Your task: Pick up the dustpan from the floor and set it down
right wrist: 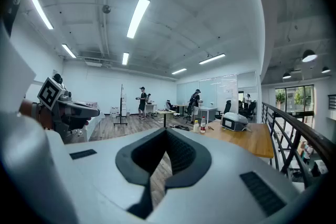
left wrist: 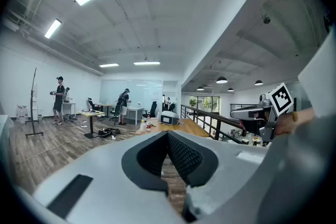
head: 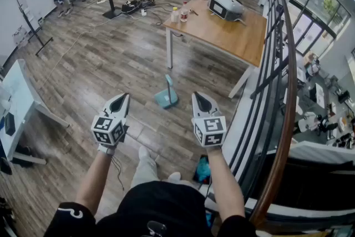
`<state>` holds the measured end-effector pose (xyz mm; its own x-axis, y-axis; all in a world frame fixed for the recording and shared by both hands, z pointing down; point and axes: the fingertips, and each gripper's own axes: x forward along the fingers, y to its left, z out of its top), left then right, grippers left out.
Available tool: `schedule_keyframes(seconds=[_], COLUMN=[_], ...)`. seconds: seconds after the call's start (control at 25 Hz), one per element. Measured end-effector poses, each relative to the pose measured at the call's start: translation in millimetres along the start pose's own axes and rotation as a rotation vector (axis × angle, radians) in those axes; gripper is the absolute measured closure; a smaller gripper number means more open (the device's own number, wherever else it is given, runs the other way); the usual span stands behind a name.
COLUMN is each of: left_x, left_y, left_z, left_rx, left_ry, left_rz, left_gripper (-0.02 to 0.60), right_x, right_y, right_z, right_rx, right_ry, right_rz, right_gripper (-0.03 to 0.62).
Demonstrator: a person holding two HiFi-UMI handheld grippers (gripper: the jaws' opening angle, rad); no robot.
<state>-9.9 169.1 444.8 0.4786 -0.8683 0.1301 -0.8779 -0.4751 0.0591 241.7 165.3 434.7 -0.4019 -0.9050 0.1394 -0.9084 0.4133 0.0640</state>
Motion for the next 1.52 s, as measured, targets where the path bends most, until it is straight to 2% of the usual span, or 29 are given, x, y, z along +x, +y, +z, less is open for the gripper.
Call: schedule_keyframes(seconds=[1.0, 1.24, 1.52], left_x=[12.8, 36.3, 88.2], left_y=[-6.9, 3.0, 40.7], left_z=[1.5, -9.5, -4.5], left_rx=[0.006, -0.002, -0.005], left_ry=[0.012, 0.034, 0.039], left_rz=[-0.012, -0.03, -0.05], left_gripper=[0.583, 0.583, 0.583], right_x=[8.9, 34.0, 90.6], right_y=[-6.7, -4.2, -14.7], right_z=[-7.7, -11.5, -3.5], right_rx=[0.038, 0.017, 0.015], right_ry=[0.015, 0.03, 0.035], right_rz=[-0.006, 0.003, -0.002], right_gripper=[0.605, 0.605, 0.605])
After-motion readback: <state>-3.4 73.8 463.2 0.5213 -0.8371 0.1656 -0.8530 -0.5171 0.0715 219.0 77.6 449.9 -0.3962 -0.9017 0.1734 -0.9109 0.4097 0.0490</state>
